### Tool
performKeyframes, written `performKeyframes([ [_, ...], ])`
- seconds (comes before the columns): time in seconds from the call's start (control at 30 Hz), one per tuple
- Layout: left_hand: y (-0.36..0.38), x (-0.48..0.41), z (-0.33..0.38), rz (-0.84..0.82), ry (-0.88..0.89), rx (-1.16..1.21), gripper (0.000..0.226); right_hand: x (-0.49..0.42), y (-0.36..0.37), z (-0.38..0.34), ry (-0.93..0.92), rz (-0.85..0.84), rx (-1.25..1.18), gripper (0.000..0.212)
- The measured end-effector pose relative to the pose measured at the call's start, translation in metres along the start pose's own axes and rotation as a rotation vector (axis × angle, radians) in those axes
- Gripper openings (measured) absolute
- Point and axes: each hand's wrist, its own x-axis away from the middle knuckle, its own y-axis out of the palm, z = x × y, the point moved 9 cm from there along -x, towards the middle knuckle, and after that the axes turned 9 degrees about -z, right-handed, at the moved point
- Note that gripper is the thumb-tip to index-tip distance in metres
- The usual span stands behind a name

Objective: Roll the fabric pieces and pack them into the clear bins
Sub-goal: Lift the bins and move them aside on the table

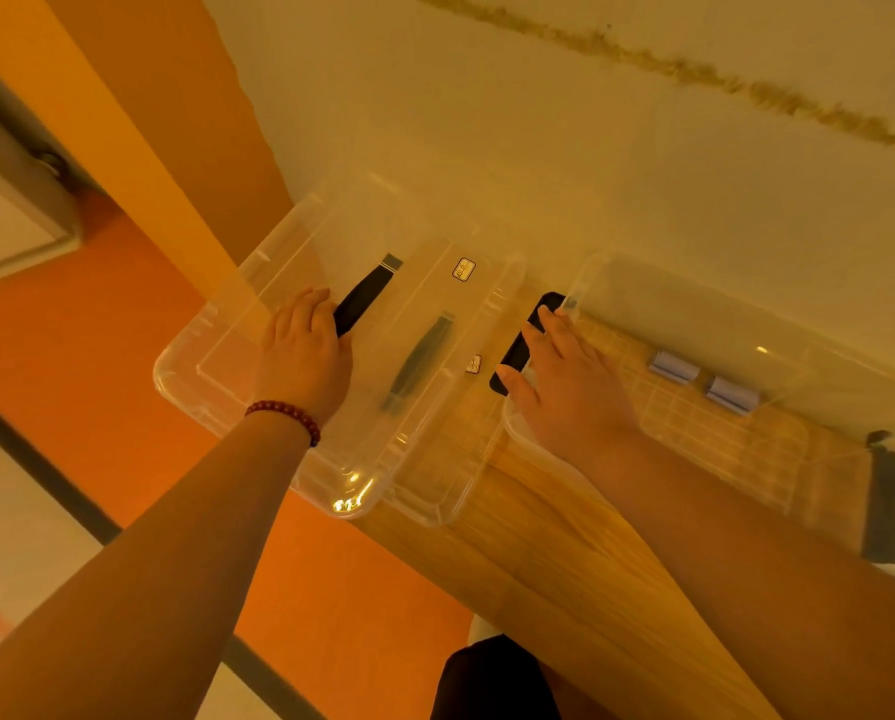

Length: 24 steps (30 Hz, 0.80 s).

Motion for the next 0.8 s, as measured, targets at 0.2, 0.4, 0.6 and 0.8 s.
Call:
performKeyframes([
  [0.2,-0.026,0.01,0.031,-0.002,0.145,-0.012,0.041,0.005,-0.027,0.004,0.044,0.094,-0.044,0.066],
  [0.4,-0.03,0.023,0.081,-0.037,0.284,0.005,0.045,0.028,-0.052,0.039,0.139,0.2,-0.106,0.068],
  [0.6,-0.025,0.04,0.134,-0.039,0.447,0.0,0.043,0.062,-0.067,0.084,0.237,0.271,-0.124,0.068],
  [0.8,-0.016,0.054,0.171,-0.017,0.518,0.019,0.041,0.102,-0.069,0.12,0.266,0.274,-0.14,0.057],
])
